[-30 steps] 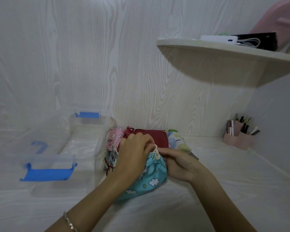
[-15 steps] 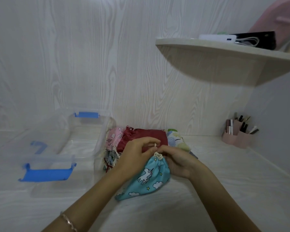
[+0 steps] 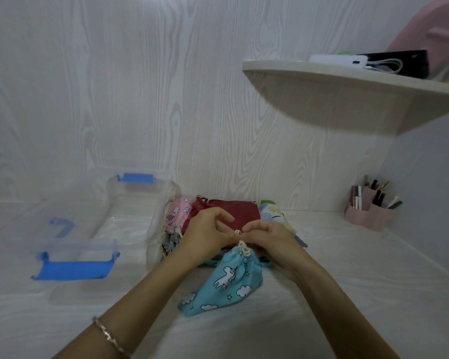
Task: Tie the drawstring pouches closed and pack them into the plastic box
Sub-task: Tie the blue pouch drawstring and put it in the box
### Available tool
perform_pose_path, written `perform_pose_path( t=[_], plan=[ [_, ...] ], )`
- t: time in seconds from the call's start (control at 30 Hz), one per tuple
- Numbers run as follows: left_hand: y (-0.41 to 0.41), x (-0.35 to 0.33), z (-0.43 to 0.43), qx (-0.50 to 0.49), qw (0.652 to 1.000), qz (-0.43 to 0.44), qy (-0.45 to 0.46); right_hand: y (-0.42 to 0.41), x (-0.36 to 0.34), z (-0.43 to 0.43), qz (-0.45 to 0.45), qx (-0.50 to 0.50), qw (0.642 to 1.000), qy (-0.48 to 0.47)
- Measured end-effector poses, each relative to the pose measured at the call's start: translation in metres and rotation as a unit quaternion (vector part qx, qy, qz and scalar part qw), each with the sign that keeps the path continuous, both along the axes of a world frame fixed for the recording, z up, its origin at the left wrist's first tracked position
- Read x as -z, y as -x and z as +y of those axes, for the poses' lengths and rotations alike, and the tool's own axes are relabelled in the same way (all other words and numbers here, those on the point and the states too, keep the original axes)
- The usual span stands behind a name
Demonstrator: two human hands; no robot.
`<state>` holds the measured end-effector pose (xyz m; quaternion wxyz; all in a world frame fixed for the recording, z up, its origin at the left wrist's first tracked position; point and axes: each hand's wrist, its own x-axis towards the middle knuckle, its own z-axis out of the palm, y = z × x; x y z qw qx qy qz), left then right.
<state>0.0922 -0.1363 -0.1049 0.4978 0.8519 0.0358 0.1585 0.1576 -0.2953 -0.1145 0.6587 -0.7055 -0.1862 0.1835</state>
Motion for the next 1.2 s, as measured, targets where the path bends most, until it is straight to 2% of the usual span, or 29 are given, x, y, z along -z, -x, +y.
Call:
perform_pose_path(
  t=[0.13,0.33,0.6,0.73,0.93,1.03,1.1,1.2],
  plan=[
    [0.000,0.000,-0.001,0.002,0.999,0.043,0.011,0.000,0.002,0.006,-0.007,0.008,1.000,-0.026],
    [-0.001,0.000,-0.001,-0.007,1.000,0.007,-0.005,-0.002,0.006,0.008,0.117,-0.045,0.983,-0.135],
    [0.003,0.001,-0.002,-0.002,0.992,0.022,0.123,-0.002,0.004,0.005,0.073,-0.016,0.992,-0.102],
    [0.001,0.000,-0.004,-0.017,0.991,0.027,0.132,0.003,0.001,0.005,0.034,-0.018,0.997,-0.071],
    [0.004,-0.004,-0.004,-0.023,0.996,0.002,0.088,0.010,0.002,0.008,0.052,-0.013,0.992,-0.114],
    [0.004,-0.005,-0.004,-0.021,0.992,0.000,0.121,0.010,0.003,0.008,0.069,-0.013,0.988,-0.136],
    [0.004,-0.005,-0.003,-0.017,0.990,0.005,0.142,0.008,0.002,0.006,0.062,-0.025,0.991,-0.117],
    [0.004,-0.008,0.000,-0.004,0.992,0.018,0.125,0.004,-0.002,0.003,0.066,-0.060,0.993,-0.080]
  ],
)
